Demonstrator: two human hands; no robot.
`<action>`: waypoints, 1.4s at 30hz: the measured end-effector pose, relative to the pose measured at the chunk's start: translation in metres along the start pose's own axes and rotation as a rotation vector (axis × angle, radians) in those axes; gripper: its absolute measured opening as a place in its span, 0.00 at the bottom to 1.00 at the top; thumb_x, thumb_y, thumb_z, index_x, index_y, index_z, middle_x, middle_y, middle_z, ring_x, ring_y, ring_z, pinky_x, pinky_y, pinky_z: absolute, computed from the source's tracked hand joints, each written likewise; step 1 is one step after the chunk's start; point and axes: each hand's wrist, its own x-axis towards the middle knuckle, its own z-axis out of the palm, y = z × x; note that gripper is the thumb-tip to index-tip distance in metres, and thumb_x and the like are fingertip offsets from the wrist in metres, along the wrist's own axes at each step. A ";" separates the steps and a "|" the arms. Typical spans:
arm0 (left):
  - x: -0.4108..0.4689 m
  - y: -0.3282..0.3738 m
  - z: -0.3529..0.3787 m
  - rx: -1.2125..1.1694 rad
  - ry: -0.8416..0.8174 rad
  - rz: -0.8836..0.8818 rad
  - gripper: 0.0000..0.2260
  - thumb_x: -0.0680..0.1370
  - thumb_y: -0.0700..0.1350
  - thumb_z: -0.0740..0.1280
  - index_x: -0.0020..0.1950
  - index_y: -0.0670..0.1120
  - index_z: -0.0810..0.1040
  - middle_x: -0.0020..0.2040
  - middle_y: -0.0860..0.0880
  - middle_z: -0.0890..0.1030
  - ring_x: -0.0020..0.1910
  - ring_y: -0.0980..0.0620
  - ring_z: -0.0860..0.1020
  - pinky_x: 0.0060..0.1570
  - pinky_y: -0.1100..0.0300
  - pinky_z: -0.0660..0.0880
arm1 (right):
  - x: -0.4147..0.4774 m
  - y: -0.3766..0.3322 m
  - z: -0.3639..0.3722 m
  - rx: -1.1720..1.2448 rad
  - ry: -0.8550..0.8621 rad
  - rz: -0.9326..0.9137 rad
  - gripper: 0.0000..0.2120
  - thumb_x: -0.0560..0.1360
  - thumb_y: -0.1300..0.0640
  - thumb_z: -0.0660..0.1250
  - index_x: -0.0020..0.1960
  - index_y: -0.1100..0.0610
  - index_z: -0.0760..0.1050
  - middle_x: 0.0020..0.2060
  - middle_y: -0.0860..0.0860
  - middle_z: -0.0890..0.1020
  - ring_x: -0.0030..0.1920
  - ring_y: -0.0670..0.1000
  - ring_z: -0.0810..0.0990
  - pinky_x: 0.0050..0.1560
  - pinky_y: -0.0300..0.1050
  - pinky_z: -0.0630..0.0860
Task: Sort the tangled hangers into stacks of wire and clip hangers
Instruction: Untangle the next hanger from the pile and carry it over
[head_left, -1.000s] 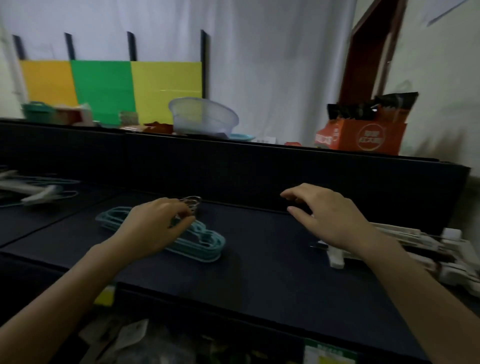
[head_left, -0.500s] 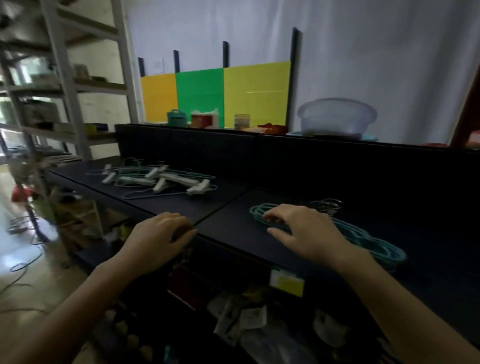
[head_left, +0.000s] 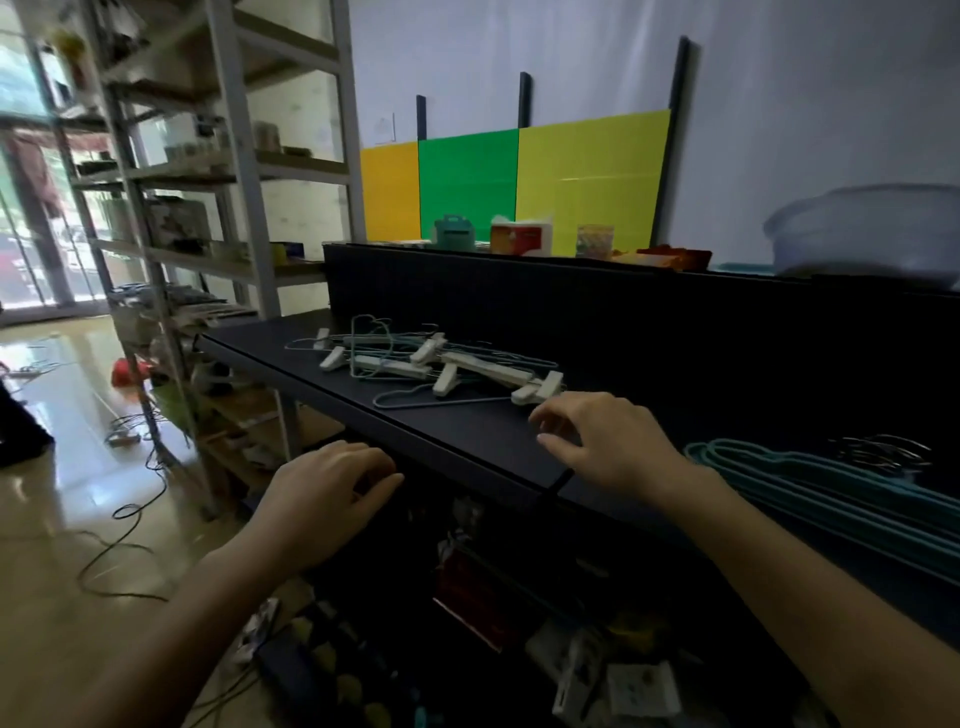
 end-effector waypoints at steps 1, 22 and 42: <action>0.005 -0.008 0.001 -0.004 0.001 -0.003 0.13 0.78 0.55 0.58 0.57 0.54 0.77 0.51 0.56 0.78 0.52 0.56 0.75 0.46 0.62 0.72 | 0.011 0.000 0.004 0.002 -0.010 0.010 0.12 0.76 0.46 0.62 0.58 0.45 0.74 0.51 0.43 0.80 0.51 0.48 0.78 0.43 0.42 0.70; 0.185 -0.236 0.053 -0.116 -0.085 0.102 0.09 0.78 0.50 0.62 0.56 0.54 0.76 0.51 0.57 0.77 0.52 0.57 0.75 0.51 0.58 0.74 | 0.231 0.029 0.075 -0.101 -0.057 0.218 0.10 0.77 0.47 0.61 0.57 0.45 0.75 0.53 0.45 0.80 0.51 0.48 0.78 0.48 0.46 0.77; 0.357 -0.367 0.123 -0.311 -0.443 0.470 0.31 0.72 0.50 0.71 0.72 0.51 0.62 0.67 0.56 0.64 0.68 0.58 0.61 0.67 0.64 0.59 | 0.280 0.020 0.123 -0.073 -0.010 0.687 0.12 0.76 0.50 0.64 0.59 0.48 0.75 0.55 0.48 0.80 0.53 0.48 0.78 0.55 0.47 0.76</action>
